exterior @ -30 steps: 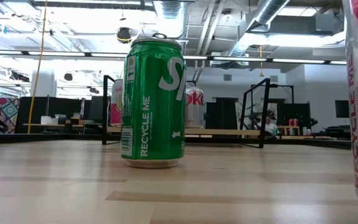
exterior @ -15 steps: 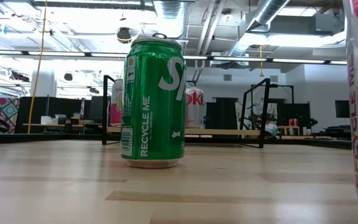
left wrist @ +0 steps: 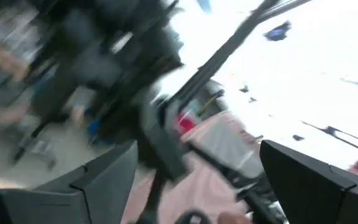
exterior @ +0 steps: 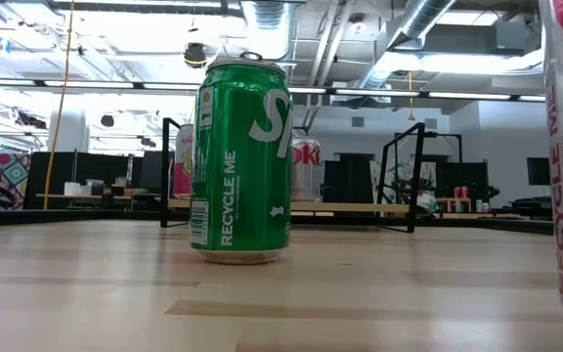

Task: Place canned beverage on shelf
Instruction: Put the silver soda can on the shelf aligned with the other silver soda cans

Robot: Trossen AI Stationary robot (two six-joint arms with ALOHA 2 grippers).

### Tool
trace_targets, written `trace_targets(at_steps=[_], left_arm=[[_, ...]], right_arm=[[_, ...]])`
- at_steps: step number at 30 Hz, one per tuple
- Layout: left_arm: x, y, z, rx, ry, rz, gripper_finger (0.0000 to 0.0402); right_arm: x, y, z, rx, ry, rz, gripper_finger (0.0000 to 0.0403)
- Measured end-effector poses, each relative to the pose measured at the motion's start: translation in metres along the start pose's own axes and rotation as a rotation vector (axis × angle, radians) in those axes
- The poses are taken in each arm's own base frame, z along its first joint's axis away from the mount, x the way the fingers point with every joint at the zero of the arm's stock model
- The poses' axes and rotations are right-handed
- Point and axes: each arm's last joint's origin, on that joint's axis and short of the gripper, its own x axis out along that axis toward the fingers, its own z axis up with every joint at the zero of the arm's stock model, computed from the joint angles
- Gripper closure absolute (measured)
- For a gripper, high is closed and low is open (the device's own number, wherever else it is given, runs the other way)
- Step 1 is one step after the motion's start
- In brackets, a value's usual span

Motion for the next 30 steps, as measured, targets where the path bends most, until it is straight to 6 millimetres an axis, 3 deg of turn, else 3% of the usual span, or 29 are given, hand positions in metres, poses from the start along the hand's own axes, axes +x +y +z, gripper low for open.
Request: trace_targets(at_steps=[4,7,11,15,21,25,30], left_arm=[[-0.01,-0.034,0.031,0.156,-0.082,-0.208,0.0077],[-0.025,-0.07,0.062,0.278,-0.099,-0.24,0.0077],[-0.053,-0.11,0.088,0.43,-0.056,-0.006,0.0077],[-0.093,-0.159,0.105,0.597,-0.099,0.267,0.0077],[-0.148,-0.222,0.115,0.708,-0.188,0.426,0.0077],[-0.174,-0.243,0.114,0.698,-0.185,0.473,0.0077],[-0.193,-0.24,0.107,0.705,-0.13,0.68,0.0077]], right_arm=[[-0.008,0.001,0.004,-0.016,-0.033,-0.041,0.0262],[-0.024,0.004,0.012,-0.07,-0.09,-0.037,0.0262],[-0.057,0.009,0.02,-0.123,-0.161,-0.04,0.0262],[-0.1,0.014,0.025,-0.186,-0.24,-0.106,0.0262],[-0.167,0.018,0.023,-0.265,-0.352,-0.231,0.0262],[-0.208,0.02,0.014,-0.252,-0.416,-0.282,0.0262],[-0.228,0.019,-0.004,-0.254,-0.436,-0.283,0.0262]])
